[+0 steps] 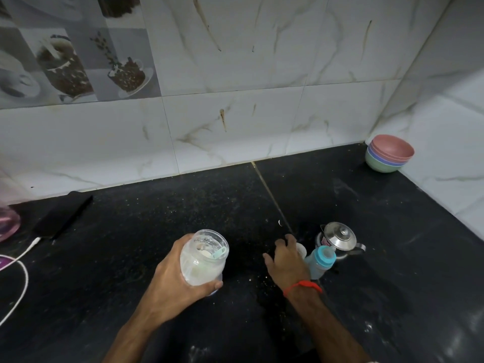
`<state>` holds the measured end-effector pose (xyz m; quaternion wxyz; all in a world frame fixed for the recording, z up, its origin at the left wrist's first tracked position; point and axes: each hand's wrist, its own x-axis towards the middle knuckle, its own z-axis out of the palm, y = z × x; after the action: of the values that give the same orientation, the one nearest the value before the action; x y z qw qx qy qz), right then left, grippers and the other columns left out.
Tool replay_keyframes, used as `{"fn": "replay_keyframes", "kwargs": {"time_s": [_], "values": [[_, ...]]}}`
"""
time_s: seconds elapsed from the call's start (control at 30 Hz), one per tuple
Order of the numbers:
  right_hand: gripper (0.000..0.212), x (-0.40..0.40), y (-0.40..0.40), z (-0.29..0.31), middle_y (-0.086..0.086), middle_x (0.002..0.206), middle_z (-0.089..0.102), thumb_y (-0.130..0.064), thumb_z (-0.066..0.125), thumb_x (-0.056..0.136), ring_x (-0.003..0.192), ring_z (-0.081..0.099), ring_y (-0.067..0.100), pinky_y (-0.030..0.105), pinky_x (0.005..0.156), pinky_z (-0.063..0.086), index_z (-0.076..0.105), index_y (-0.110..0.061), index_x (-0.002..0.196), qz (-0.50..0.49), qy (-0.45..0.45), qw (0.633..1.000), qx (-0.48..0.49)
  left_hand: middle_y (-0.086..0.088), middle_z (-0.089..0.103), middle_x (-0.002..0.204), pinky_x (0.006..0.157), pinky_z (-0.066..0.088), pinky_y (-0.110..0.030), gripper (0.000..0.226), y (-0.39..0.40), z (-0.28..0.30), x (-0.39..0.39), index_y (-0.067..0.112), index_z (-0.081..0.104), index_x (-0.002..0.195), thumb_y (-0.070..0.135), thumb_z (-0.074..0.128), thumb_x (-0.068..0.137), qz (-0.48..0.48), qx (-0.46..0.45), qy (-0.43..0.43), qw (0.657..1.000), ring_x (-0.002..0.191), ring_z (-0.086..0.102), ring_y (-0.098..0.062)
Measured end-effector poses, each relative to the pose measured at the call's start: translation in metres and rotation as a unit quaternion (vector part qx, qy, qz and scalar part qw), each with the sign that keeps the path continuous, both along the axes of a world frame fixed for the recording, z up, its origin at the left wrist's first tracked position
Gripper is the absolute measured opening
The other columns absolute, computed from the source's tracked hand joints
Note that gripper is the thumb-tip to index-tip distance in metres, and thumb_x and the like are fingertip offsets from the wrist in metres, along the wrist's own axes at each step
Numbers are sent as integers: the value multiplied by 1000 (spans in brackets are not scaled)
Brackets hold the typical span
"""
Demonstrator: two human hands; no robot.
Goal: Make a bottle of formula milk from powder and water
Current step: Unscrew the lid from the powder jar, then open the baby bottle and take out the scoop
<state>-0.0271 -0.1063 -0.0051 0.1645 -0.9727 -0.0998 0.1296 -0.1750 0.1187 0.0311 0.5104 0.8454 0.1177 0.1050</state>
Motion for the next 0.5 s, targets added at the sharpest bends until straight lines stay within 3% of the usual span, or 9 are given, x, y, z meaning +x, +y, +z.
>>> {"fn": "replay_keyframes", "kwargs": {"time_s": [0.17,0.3,0.5], "values": [[48,-1,-7,-6,13,155,24,-21,59,101,129,51,27,34,100,52,41,-12,145,1,-61,998,3,35,57,132,90,51,-14,101,-14,-3,2,61,41,132,52,101,50,-20,-5,-2,1000,121,56,11],[35,1,-17,-13,14,139,37,-10,60,99,110,61,24,31,88,57,48,-13,131,-18,-55,998,-10,36,55,133,89,50,-13,100,-22,-3,2,64,40,130,50,101,52,-25,-1,-5,1000,122,54,12],[28,4,-26,-17,9,138,50,-4,52,101,119,58,25,32,95,52,60,-8,128,59,-78,994,-48,36,54,135,91,49,-12,101,-30,-6,1,62,40,132,52,101,52,-35,1,-6,999,124,53,13]]}}
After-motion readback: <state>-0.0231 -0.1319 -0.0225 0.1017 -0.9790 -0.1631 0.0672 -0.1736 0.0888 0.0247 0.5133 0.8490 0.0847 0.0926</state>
